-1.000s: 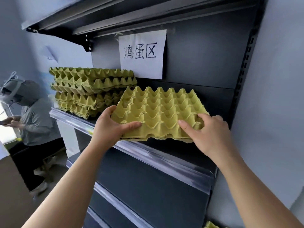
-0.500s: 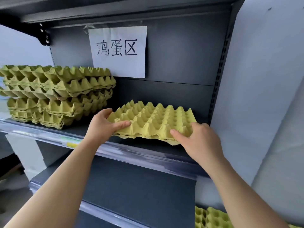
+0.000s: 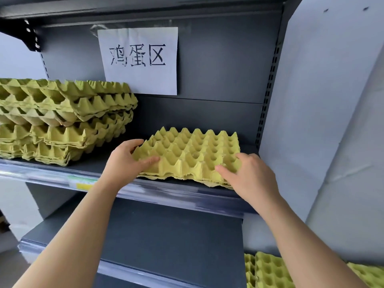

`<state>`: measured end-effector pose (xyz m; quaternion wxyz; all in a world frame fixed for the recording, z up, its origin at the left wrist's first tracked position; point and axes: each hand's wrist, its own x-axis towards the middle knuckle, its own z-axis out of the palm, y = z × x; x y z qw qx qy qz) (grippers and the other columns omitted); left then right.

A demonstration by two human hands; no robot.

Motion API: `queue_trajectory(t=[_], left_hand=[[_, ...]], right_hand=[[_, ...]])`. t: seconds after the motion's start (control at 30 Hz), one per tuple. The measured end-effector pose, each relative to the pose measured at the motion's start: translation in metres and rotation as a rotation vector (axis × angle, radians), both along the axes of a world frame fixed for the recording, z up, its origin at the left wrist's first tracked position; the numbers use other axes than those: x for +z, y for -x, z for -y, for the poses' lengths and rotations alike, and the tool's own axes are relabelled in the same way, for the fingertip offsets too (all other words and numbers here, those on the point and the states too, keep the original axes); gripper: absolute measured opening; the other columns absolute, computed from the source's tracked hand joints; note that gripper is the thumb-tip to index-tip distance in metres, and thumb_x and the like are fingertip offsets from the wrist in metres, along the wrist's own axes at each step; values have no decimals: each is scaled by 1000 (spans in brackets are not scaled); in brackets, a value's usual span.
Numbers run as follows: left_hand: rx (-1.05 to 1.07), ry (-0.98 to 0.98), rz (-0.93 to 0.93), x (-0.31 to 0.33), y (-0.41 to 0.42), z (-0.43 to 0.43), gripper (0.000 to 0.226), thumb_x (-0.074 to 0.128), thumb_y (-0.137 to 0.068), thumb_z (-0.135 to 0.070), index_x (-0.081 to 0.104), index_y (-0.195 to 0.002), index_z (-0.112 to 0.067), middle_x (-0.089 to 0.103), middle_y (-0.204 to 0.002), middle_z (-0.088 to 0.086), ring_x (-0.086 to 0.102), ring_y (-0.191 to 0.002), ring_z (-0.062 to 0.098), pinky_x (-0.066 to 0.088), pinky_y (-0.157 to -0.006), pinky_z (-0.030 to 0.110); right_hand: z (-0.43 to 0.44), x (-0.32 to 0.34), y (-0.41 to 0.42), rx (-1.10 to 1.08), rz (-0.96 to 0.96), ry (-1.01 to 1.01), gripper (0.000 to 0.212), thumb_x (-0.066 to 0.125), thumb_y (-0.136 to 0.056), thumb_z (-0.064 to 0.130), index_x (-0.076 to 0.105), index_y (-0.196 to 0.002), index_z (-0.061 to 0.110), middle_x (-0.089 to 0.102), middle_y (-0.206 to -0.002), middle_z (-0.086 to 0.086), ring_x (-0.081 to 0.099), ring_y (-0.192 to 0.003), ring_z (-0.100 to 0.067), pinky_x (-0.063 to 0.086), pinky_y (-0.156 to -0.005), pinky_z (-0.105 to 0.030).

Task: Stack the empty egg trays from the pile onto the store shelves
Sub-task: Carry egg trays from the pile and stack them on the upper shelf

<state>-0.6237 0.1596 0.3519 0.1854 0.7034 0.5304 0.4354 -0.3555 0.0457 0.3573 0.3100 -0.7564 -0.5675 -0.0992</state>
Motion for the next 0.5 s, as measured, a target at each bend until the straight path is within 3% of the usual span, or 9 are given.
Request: queue_trajectory(t=[0.1,0.2,0.3,0.5], left_hand=[[4,-223,-123,6,-16,18,55,75,-80,-43,61,-127,-18,56,-133,-5,55,-100,9,44,-85,28],[-67,-376,-198,6,-39,44,43,72,-85,-38,67,-120,-14,63,-126,0,59,-109,22,47,-87,33],[-217,-511,-205,-1,-65,74,32,75,-84,-26,71,-110,-8,68,-114,5,63,-101,29,49,-81,33],[-517,-524,-138,-29,-128,137,31,75,-83,-20,71,-111,-7,70,-110,5,64,-95,27,56,-75,39]], right_hand=[[13,4,3,-19,3,-56,56,55,-81,63,63,-109,15,60,-99,-1,56,-88,-22,39,-63,-31],[37,4,2,-26,0,-119,53,56,-85,56,62,-120,16,62,-112,-2,59,-92,-23,40,-69,-31],[70,-5,-5,-68,19,-155,49,58,-88,46,61,-124,13,61,-124,-3,59,-106,-26,46,-84,-35],[153,-39,-37,-225,70,-119,37,67,-86,33,66,-113,8,67,-116,-7,61,-105,-27,48,-86,-34]])
